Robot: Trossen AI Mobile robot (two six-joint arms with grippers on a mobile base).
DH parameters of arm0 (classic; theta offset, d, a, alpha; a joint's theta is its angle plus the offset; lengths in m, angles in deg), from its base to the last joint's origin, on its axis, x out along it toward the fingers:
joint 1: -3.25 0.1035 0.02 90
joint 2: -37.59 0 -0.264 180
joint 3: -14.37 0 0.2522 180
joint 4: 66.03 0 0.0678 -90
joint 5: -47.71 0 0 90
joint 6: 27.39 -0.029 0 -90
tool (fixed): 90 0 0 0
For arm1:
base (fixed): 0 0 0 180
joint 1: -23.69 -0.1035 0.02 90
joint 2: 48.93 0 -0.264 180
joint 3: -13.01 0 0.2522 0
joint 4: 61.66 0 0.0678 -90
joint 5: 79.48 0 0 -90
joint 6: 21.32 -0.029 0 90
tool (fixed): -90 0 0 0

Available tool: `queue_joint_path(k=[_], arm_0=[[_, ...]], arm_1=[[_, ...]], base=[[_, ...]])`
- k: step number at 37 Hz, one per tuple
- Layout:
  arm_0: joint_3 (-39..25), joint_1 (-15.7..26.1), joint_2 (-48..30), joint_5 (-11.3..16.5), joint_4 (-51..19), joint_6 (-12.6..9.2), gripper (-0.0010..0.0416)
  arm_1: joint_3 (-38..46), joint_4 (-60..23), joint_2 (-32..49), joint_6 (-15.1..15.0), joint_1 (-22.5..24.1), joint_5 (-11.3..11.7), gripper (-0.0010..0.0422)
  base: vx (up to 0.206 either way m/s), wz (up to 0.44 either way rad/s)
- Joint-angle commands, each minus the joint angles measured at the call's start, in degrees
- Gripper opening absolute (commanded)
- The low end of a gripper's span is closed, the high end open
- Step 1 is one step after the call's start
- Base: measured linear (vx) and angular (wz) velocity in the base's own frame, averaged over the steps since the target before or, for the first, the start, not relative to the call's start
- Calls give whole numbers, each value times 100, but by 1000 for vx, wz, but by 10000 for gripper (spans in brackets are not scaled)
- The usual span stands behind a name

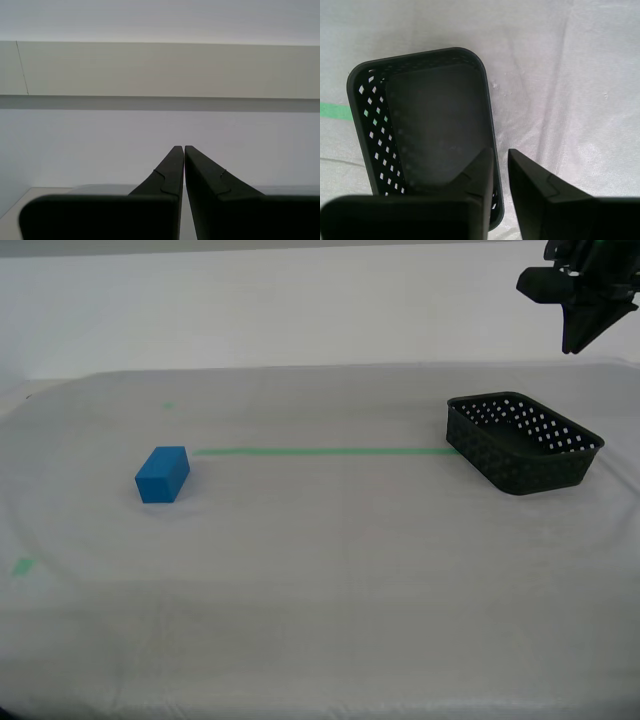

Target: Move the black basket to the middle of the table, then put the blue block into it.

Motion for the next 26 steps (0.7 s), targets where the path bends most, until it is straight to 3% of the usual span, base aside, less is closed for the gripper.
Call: queue_joint_path(k=[1, 10, 26], arm_0=[[0, 15, 2, 0, -13, -13, 76], [0, 22, 2, 2, 22, 33, 157], [0, 50, 2, 4, 81, 179, 355]], arm_1=[[2, 22, -2, -11, 2, 2, 0], [2, 22, -2, -11, 2, 2, 0], [2, 22, -2, -11, 0, 2, 0]], base=[[0, 0], [0, 0], [0, 0]])
